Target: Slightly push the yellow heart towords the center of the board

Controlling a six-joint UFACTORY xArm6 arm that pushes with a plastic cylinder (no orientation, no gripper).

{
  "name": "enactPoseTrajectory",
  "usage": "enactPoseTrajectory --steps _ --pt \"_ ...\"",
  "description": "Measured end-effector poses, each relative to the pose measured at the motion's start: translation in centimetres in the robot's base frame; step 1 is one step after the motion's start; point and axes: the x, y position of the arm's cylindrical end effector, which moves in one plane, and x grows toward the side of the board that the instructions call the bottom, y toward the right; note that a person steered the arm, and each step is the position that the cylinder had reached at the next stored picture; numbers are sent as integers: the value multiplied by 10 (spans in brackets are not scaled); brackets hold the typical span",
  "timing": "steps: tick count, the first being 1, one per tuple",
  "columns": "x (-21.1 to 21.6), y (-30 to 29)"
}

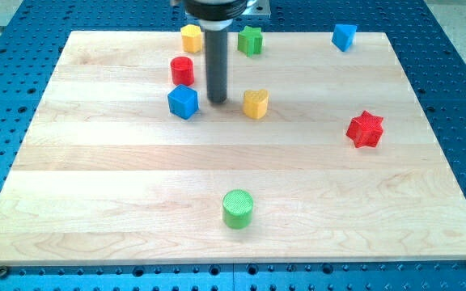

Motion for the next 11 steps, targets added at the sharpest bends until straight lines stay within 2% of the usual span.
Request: enactPoseTrajectory --steps 1,2,3,4,5,6,8,9,10,11 --pt "15 -31" --pt "15 -9" --pt "77 22" --pt "81 121" --pt "38 136" --pt "35 108" --pt "21 93" --pt "22 153" --pt "6 298" --pt "79 362"
